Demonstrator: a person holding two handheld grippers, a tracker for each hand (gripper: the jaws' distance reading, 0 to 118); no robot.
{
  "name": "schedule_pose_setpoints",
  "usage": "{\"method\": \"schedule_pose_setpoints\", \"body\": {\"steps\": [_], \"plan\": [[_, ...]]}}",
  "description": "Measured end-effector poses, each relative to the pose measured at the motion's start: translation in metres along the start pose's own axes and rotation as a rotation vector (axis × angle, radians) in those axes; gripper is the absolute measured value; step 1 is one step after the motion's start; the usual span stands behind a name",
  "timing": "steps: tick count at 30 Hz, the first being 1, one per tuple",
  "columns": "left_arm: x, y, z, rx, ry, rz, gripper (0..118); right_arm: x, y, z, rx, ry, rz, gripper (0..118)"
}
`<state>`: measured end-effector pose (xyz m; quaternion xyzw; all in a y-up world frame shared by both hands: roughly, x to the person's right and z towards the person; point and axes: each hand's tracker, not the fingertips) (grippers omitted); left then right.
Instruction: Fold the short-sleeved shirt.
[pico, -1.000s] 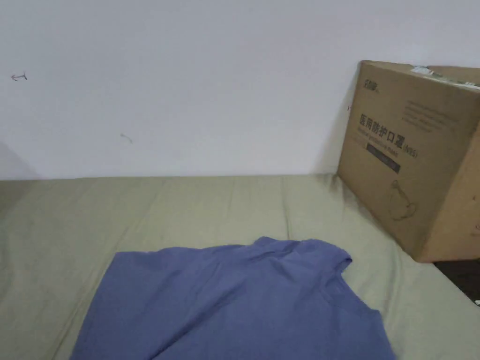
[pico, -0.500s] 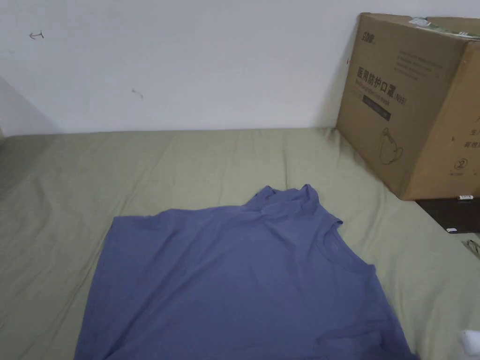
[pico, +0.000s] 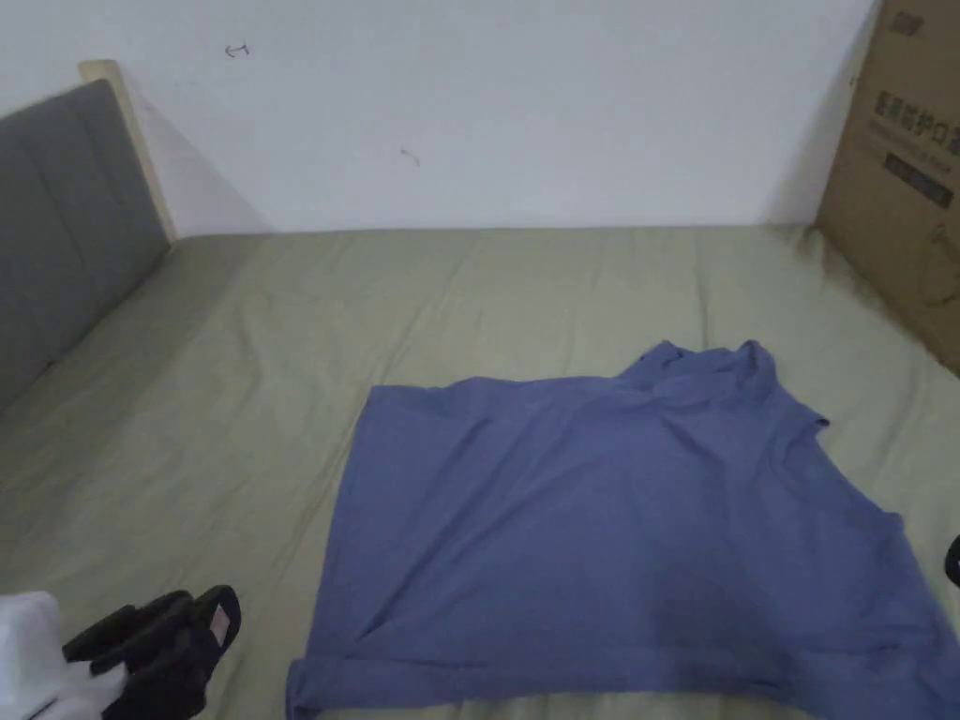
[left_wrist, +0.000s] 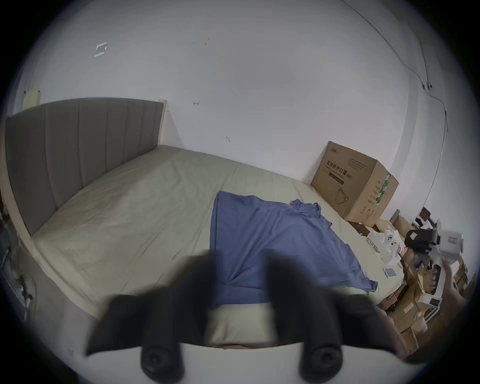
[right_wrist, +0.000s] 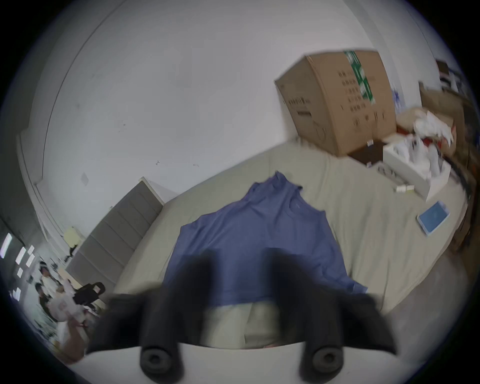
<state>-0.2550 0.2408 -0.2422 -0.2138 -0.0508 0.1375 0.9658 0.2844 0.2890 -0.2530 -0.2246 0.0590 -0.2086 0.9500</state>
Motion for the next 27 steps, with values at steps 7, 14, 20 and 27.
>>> {"method": "schedule_pose_setpoints", "body": {"steps": [7, 14, 20, 27], "plan": [[-0.032, -0.005, -0.080, -0.490, -0.064, -0.084, 1, -0.034, -0.005, -0.022, -0.110, 0.045, 0.146, 2], [-0.071, -0.040, -0.163, -0.558, -0.064, 0.030, 117, -0.020, -0.023, -0.044, -0.246, 0.040, 0.078, 2], [-0.065, -0.060, -0.193, -0.597, -0.025, -0.106, 72, -0.007, -0.032, -0.060, -0.315, 0.004, 0.059, 2], [-0.040, -0.069, -0.153, -0.400, -0.120, -0.277, 4, 0.012, -0.033, -0.071, -0.332, -0.037, 0.043, 2]]}}
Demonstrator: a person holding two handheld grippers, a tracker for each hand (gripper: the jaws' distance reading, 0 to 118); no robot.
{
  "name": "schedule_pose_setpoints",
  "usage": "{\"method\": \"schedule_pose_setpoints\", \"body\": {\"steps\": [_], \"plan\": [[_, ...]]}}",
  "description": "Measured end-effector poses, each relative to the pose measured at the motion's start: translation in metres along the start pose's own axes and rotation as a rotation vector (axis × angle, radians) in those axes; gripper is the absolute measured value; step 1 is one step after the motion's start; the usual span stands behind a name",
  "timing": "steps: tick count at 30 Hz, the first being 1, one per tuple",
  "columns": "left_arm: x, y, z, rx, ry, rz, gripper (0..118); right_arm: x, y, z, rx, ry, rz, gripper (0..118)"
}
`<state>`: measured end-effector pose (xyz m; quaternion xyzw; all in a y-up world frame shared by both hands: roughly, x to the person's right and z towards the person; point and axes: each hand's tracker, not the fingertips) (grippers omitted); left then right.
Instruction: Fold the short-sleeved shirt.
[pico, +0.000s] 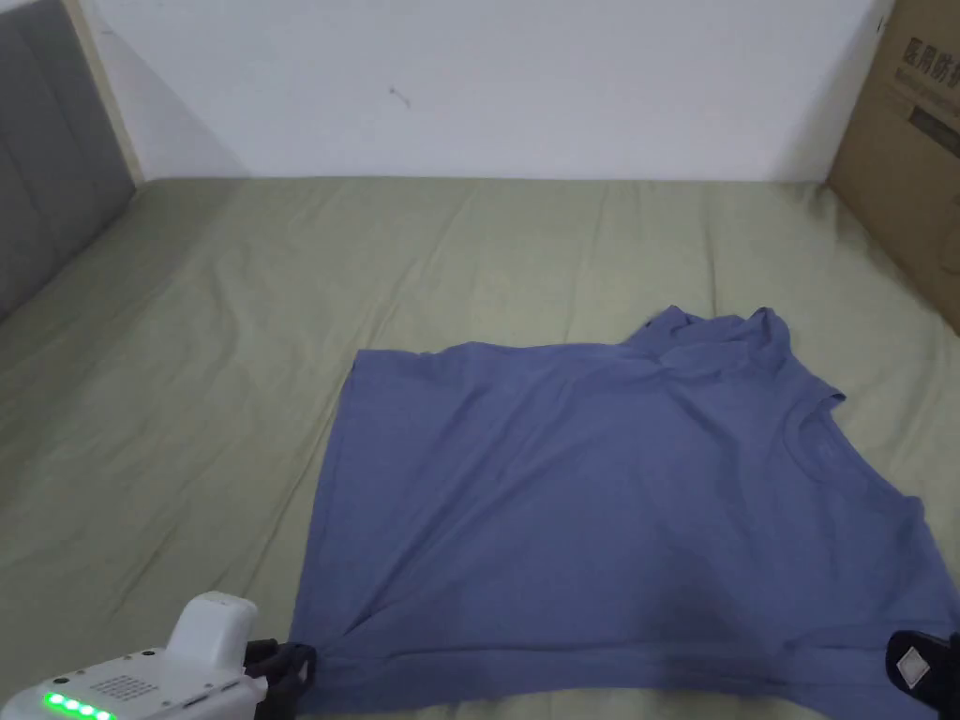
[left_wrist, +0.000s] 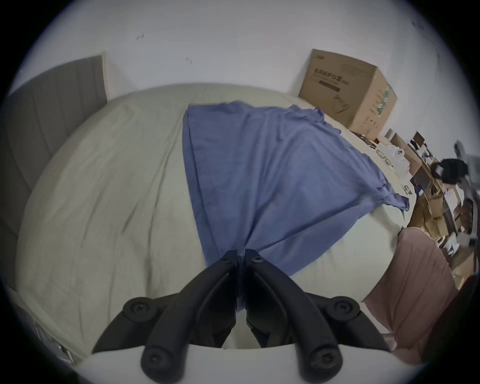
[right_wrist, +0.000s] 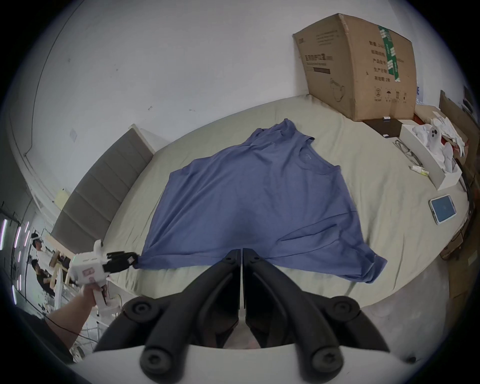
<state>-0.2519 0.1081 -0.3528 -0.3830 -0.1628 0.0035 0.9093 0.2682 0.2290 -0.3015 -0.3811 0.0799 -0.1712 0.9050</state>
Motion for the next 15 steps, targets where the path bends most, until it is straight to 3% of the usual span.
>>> {"method": "schedule_pose_setpoints", "body": {"steps": [2, 5, 6, 7, 8, 9, 10, 11, 13, 15], "plan": [[0.003, 0.001, 0.012, 0.053, 0.027, -0.024, 4, 0.019, 0.005, 0.002, 0.023, -0.065, -0.034, 2], [0.003, 0.006, 0.028, 0.106, 0.005, -0.005, 4, 0.068, 0.024, -0.016, -0.072, -0.220, -0.101, 6], [0.003, 0.008, 0.030, 0.102, -0.006, 0.005, 4, 0.095, 0.027, -0.024, -0.121, -0.242, -0.146, 21], [0.005, 0.010, 0.032, 0.106, -0.003, 0.004, 4, 0.113, 0.029, -0.030, -0.140, -0.237, -0.195, 21], [0.005, 0.012, 0.035, 0.113, 0.026, -0.024, 4, 0.132, 0.032, -0.038, -0.185, -0.233, -0.254, 30], [0.021, 0.019, 0.040, 0.115, 0.025, -0.023, 4, 0.150, 0.033, -0.049, -0.269, -0.233, -0.291, 49], [0.024, 0.021, 0.041, 0.115, 0.021, -0.017, 4, 0.162, 0.031, -0.058, -0.338, -0.254, -0.313, 78], [0.028, 0.022, 0.042, 0.119, 0.020, -0.012, 4, 0.175, 0.028, -0.068, -0.410, -0.275, -0.317, 94], [0.033, 0.027, 0.043, 0.117, 0.008, 0.014, 4, 0.191, 0.019, -0.088, -0.486, -0.299, -0.315, 94], [0.038, 0.030, 0.041, 0.102, 0.021, 0.027, 4, 0.194, 0.008, -0.105, -0.555, -0.346, -0.253, 94]]}}
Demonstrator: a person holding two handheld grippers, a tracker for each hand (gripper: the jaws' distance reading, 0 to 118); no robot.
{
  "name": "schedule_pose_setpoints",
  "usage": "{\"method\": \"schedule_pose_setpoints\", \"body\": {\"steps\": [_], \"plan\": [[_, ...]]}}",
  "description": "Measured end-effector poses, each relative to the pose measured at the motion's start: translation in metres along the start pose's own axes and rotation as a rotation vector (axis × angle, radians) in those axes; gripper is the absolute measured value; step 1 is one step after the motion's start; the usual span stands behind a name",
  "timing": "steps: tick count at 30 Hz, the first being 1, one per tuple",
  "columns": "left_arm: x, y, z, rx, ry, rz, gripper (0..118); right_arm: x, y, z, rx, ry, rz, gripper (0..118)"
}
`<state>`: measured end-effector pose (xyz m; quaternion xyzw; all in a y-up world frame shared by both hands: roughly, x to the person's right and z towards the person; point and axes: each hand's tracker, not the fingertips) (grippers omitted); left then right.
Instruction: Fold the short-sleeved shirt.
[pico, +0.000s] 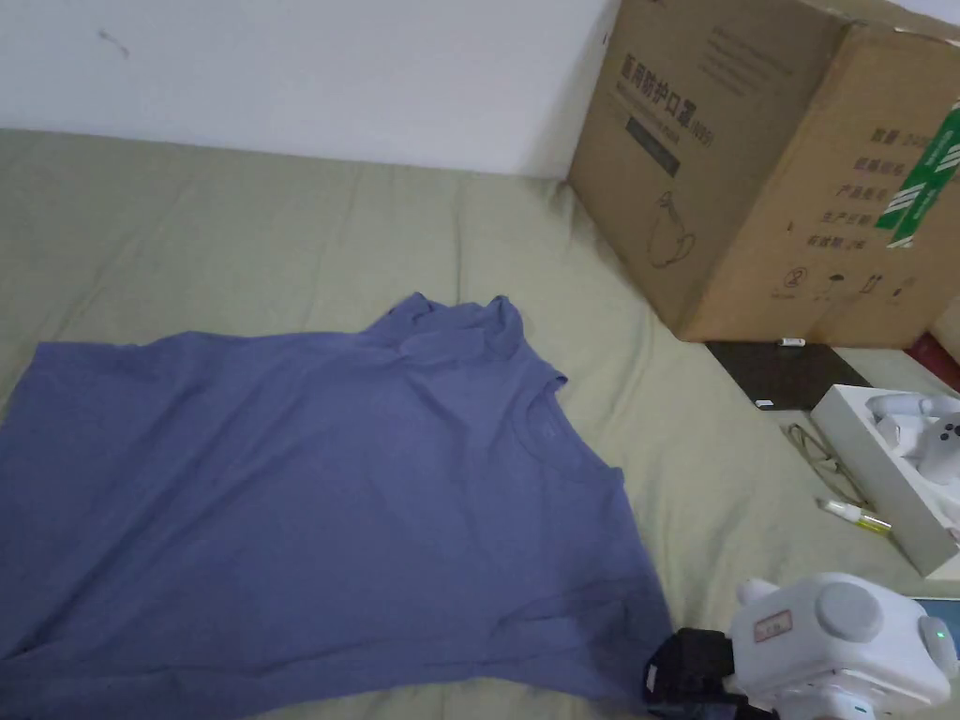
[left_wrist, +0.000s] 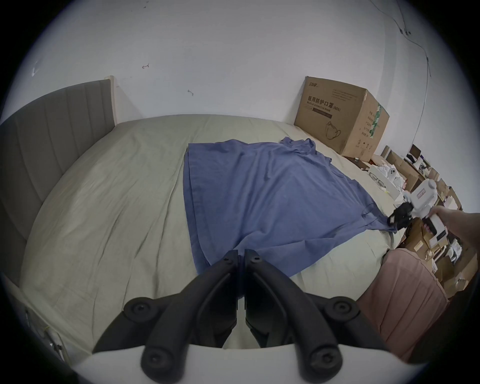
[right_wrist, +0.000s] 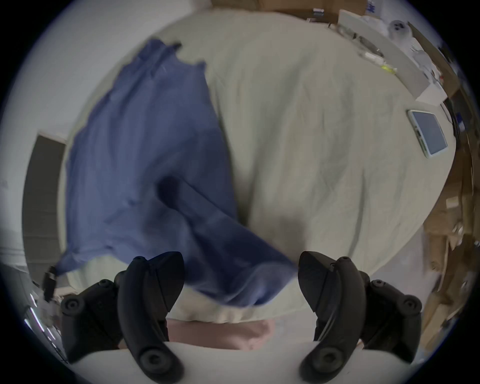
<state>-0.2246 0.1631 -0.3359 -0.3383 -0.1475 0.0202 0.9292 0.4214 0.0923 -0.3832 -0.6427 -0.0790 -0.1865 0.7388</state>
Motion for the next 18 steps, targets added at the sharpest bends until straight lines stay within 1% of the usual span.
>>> {"method": "schedule_pose_setpoints", "body": {"steps": [1, 2, 3, 4, 5, 6, 9, 11, 13, 16, 17, 18], "plan": [[-0.003, 0.000, -0.001, -0.006, 0.005, 0.002, 4, -0.001, 0.001, -0.006, -0.006, -0.016, 0.034, 93], [-0.005, 0.001, -0.001, -0.010, 0.008, 0.001, 4, -0.004, -0.002, -0.005, 0.010, -0.022, 0.045, 88], [-0.003, 0.001, -0.001, -0.021, 0.016, -0.005, 4, -0.013, -0.011, 0.003, 0.066, -0.045, 0.077, 78], [0.000, 0.002, -0.001, -0.036, 0.034, -0.016, 4, -0.017, -0.016, 0.010, 0.115, -0.047, 0.113, 54], [0.002, 0.002, -0.001, -0.045, 0.037, -0.015, 4, -0.019, -0.020, 0.016, 0.144, -0.016, 0.136, 8], [-0.002, 0.001, 0.001, -0.044, 0.037, -0.016, 4, -0.021, -0.026, 0.024, 0.160, 0.063, 0.148, 4], [0.000, 0.002, 0.004, -0.029, 0.042, -0.002, 3, -0.028, -0.036, 0.041, 0.196, 0.084, 0.145, 4], [-0.003, 0.003, 0.005, -0.018, 0.042, 0.023, 3, -0.028, -0.033, 0.052, 0.247, 0.104, 0.140, 4], [0.000, 0.008, 0.005, -0.004, 0.054, 0.041, 3, -0.027, -0.028, 0.068, 0.303, 0.167, 0.086, 4], [-0.002, 0.023, 0.002, 0.035, 0.042, 0.084, 2, -0.029, -0.009, 0.095, 0.345, 0.295, 0.003, 4], [-0.004, 0.030, -0.002, 0.038, 0.034, 0.096, 2, -0.032, -0.002, 0.100, 0.359, 0.313, -0.009, 4], [-0.010, 0.036, -0.009, 0.046, 0.043, 0.104, 2, -0.038, 0.013, 0.108, 0.368, 0.317, -0.004, 4]]}}
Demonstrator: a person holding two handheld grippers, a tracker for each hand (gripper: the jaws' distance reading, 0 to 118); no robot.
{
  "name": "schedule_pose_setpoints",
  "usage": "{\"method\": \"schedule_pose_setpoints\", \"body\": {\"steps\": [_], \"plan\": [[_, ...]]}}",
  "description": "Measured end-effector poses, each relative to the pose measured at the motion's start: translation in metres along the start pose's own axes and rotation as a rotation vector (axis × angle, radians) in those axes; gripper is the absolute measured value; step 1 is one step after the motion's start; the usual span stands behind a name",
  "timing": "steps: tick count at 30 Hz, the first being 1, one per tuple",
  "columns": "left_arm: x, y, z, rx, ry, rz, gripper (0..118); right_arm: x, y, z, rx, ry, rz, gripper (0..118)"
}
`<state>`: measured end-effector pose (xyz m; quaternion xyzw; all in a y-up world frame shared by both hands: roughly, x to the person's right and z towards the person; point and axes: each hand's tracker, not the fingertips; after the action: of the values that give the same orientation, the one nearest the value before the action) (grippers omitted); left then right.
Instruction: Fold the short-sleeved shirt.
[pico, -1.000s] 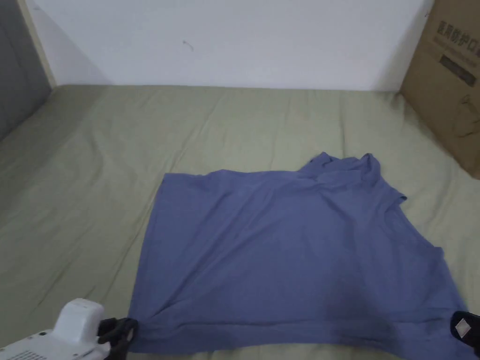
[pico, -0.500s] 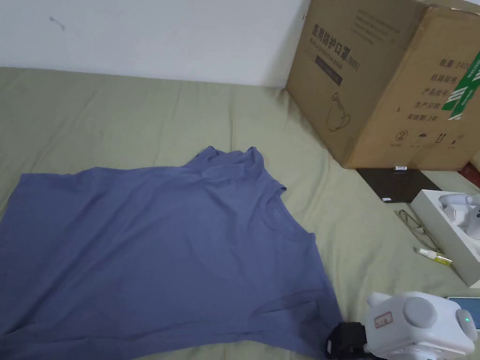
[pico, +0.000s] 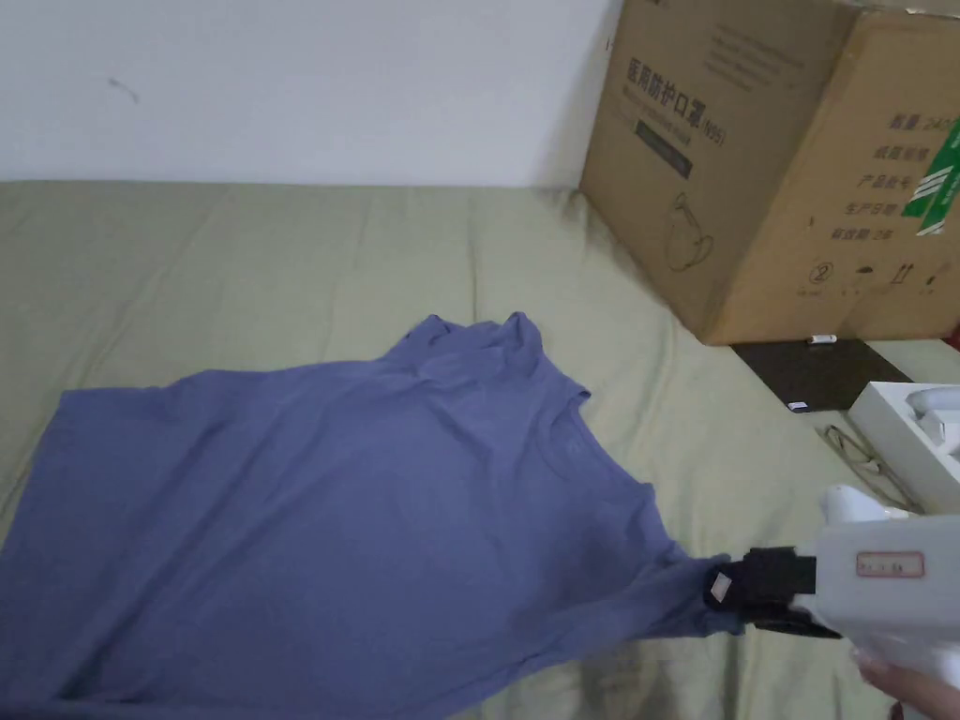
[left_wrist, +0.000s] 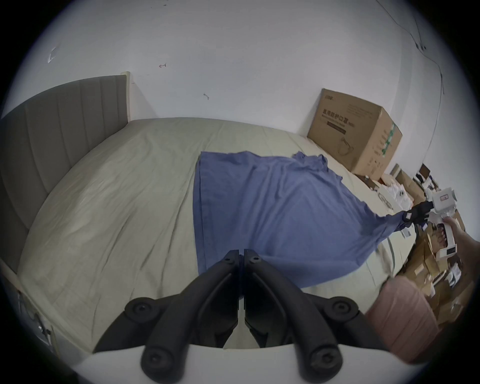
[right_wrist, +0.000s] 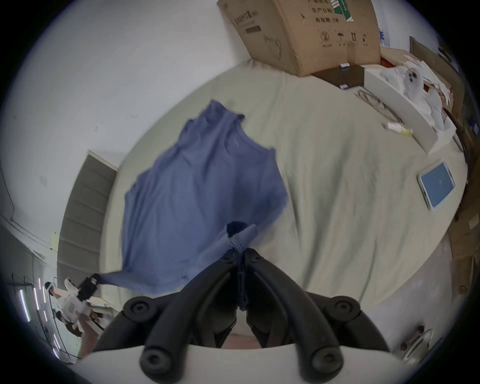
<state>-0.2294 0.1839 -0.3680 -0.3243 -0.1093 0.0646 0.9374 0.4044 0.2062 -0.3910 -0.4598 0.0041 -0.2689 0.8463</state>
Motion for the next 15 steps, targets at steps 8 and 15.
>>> {"method": "schedule_pose_setpoints", "body": {"steps": [8, 15], "plan": [[-0.039, 0.051, -0.095, -0.049, 0.150, 0.076, 2, -0.043, 0.127, -0.088, 0.029, -0.125, 0.022, 4], [-0.061, 0.061, -0.174, -0.102, 0.115, 0.078, 15, -0.040, 0.135, -0.112, -0.081, -0.241, -0.019, 62]]}}
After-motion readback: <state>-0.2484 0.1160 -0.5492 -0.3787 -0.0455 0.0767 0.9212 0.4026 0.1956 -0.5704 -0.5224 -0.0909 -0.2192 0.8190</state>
